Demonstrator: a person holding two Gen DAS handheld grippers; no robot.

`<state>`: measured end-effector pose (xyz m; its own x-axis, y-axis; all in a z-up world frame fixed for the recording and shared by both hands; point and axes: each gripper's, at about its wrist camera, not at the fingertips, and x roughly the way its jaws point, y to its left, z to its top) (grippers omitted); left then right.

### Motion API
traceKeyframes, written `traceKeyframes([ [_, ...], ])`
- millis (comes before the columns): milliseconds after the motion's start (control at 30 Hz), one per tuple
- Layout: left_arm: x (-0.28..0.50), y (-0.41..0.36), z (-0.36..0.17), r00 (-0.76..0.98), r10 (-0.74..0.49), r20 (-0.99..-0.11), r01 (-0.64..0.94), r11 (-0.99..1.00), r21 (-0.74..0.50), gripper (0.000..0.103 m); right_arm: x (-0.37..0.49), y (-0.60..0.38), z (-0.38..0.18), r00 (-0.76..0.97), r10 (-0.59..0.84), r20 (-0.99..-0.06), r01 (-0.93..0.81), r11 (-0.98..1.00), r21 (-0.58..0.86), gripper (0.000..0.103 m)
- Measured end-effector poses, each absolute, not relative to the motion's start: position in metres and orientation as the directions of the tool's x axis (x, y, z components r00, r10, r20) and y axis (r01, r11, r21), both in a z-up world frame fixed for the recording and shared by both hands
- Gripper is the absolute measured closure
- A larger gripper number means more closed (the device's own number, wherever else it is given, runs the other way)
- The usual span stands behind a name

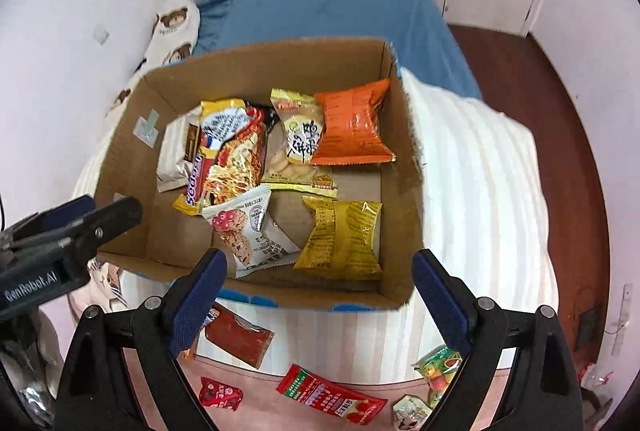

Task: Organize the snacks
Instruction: 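Open both tools and lift them away from the box, then grasp the panda snack bag with left tool while right tool grasps the red spicy strip packet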

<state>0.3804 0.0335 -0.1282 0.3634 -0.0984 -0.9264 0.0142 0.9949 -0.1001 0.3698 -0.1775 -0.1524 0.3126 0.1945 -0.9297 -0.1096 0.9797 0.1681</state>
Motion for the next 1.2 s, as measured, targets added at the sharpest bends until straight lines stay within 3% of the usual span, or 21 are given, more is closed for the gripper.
traceKeyframes([
  [333, 0.322, 0.033, -0.100, 0.480, -0.022, -0.877, 0.026, 1.000, -0.011, 0.014, 0.316, -0.174, -0.110, 0.438, 0.203, -0.876, -0.139, 0.978, 0.158, 0.007],
  [700, 0.268, 0.036, -0.074, 0.535, -0.026, -0.844, 0.011, 1.000, -0.023, 0.014, 0.263, -0.181, -0.090, 0.461, 0.275, -0.844, -0.132, 0.961, 0.242, 0.007],
  [833, 0.257, 0.048, -0.117, 0.442, 0.010, -0.897, -0.024, 1.000, -0.001, 0.014, 0.254, -0.188, -0.126, 0.373, 0.276, -0.886, -0.102, 0.961, 0.257, 0.007],
  [967, 0.254, 0.064, -0.176, 0.290, 0.009, -0.957, -0.044, 0.999, -0.004, 0.015, 0.246, -0.189, -0.198, 0.182, 0.279, -0.943, -0.101, 0.959, 0.264, 0.007],
  [1200, 0.243, 0.063, -0.256, 0.131, 0.114, -0.985, 0.088, 0.988, 0.126, 0.015, 0.225, -0.150, -0.303, -0.008, 0.017, -1.000, -0.394, 0.919, 0.019, 0.007],
])
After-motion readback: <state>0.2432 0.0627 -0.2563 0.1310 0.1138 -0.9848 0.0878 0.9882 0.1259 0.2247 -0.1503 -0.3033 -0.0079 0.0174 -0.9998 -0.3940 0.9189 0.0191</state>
